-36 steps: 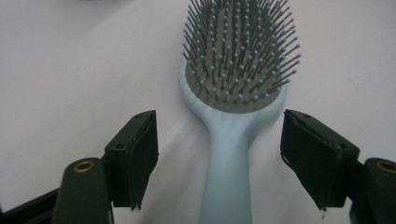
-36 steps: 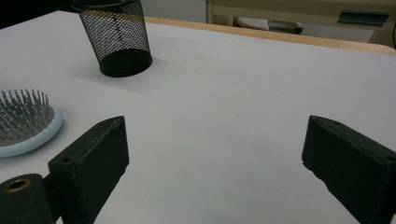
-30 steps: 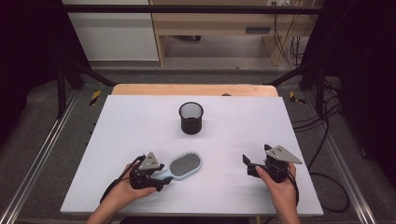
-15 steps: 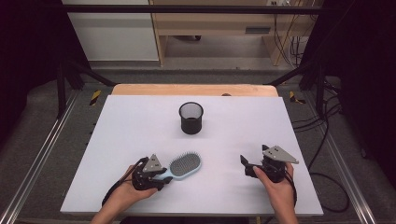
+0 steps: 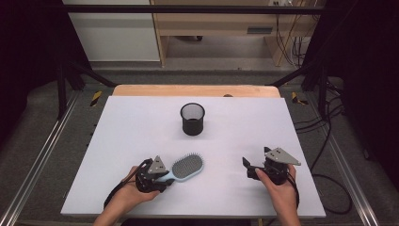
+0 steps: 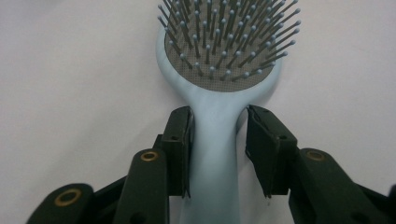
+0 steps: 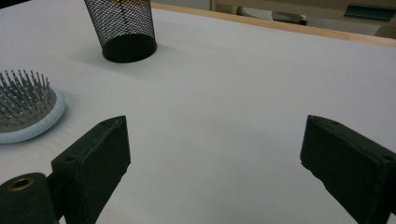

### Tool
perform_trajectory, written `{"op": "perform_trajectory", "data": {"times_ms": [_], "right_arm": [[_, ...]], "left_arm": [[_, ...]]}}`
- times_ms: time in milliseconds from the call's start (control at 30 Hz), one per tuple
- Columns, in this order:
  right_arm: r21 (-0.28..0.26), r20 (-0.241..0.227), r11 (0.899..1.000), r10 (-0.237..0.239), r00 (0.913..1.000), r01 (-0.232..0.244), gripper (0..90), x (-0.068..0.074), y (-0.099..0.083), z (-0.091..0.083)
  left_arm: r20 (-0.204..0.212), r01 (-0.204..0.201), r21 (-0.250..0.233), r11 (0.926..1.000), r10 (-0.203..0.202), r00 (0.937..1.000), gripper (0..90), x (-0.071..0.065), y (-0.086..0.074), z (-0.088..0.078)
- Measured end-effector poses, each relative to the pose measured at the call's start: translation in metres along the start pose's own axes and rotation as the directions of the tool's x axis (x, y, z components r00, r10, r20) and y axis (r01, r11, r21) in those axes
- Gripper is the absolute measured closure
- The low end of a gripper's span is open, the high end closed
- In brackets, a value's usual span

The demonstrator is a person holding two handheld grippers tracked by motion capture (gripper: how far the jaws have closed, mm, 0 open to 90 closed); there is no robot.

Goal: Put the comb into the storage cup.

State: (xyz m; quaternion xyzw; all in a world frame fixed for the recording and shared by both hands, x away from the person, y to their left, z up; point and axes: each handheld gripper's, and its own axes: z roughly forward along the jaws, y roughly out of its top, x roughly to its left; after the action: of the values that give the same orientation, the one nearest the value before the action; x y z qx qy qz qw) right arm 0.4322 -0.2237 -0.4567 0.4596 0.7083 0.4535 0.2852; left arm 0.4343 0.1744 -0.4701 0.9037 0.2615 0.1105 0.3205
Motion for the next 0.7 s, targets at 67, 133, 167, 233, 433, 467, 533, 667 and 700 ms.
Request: {"op": "perform_trajectory", "data": {"times_ms": [67,133,167,233,433,467,533,667,700], "right_arm": [[0.003,0.001,1.0,-0.002,1.0,0.002,8.4,-0.0001,-0.0002,0.0014],[0.011,-0.001,1.0,-0.001,1.0,0.001,8.4,0.001,-0.0002,0.0026],[0.013,-0.004,1.0,-0.004,1.0,0.004,8.4,0.0014,0.0001,0.0028],[0.01,-0.003,1.0,-0.006,1.0,0.006,8.5,0.0026,0.0007,0.0026],[0.01,-0.004,1.0,-0.014,0.9999,0.014,8.8,0.0054,0.0012,0.0025],[0.012,-0.006,1.0,-0.017,0.9998,0.017,8.8,0.0055,0.0014,0.003],[0.011,-0.01,1.0,-0.018,0.9998,0.019,8.8,0.0057,0.0017,0.0036],[0.013,-0.011,1.0,-0.01,0.9999,0.01,8.8,0.0047,0.0002,0.0028],[0.013,-0.011,1.0,-0.012,0.9999,0.013,8.9,0.0038,-0.0004,0.0023]], "left_arm": [[-0.001,-0.004,0.001,1.0,0.004,1.0,64.6,-0.0009,0.0,0.0],[-0.001,-0.008,-0.002,1.0,0.008,1.0,67.8,-0.0022,-0.0004,-0.0001],[-0.005,-0.007,-0.003,1.0,0.007,1.0,68.2,-0.0029,-0.0006,-0.0001],[-0.012,-0.013,0.0,0.9999,0.013,0.9998,68.5,-0.0039,-0.0003,0.0],[-0.021,-0.006,0.0,1.0,0.006,0.9998,68.9,-0.0054,0.0004,0.0],[-0.023,-0.013,0.003,0.9999,0.013,0.9997,68.9,-0.0056,0.0008,-0.0002],[-0.024,-0.028,0.003,0.9996,0.029,0.9993,69.0,-0.006,0.0014,-0.0003],[-0.007,-0.026,-0.011,0.9996,0.026,0.9996,69.1,-0.0033,0.0008,-0.0003],[0.0,-0.016,-0.024,0.9996,0.016,0.9999,69.1,-0.0026,0.0009,-0.0005]]}}
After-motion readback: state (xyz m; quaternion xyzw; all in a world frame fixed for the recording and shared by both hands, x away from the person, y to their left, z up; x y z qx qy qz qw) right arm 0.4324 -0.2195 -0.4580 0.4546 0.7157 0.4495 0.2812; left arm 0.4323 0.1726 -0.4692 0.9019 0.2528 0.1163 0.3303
